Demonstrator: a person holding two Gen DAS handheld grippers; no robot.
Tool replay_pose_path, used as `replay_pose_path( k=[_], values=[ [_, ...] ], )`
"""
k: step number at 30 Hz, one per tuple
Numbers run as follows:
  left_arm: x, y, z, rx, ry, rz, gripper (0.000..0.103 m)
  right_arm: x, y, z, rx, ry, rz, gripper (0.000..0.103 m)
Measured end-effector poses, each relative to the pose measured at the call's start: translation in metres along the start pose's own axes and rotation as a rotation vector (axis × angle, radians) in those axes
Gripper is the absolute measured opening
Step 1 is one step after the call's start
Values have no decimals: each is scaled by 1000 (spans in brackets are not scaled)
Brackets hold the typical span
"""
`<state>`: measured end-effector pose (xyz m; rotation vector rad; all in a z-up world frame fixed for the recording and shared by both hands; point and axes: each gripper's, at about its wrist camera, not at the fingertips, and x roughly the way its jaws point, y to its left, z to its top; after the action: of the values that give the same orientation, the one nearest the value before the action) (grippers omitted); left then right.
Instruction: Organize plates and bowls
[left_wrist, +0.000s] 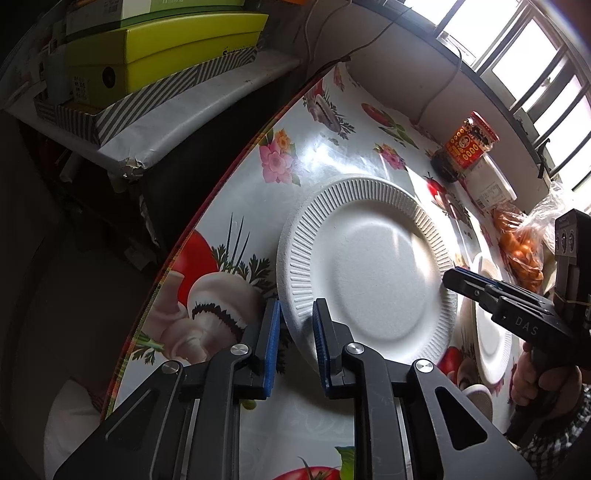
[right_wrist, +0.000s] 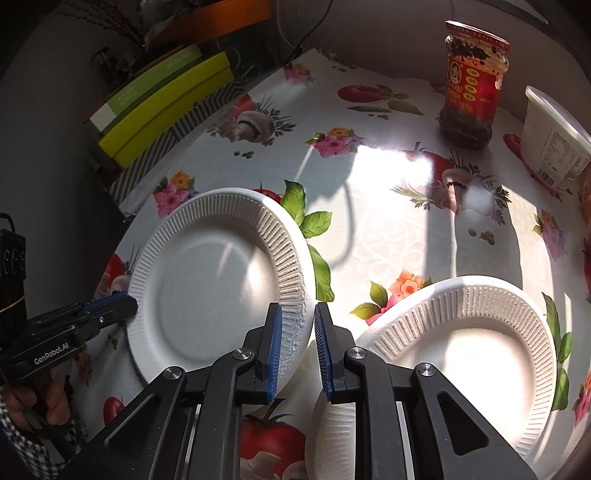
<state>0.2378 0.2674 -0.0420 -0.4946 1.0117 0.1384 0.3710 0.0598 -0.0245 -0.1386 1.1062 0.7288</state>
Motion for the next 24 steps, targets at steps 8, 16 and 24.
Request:
replay_pose_path(
  k=[8,16,24],
  values=[
    [-11,-4,1,10,-25,5,19,-8,0,0,10,-11,11,18],
    [-25,-8,0,18,-46,6,19,-22,3,-1,15,-27,21,18],
    [-44,-15,-6,43,-70,-6,19,-46,7,-9,8,-53,17,18]
  ],
)
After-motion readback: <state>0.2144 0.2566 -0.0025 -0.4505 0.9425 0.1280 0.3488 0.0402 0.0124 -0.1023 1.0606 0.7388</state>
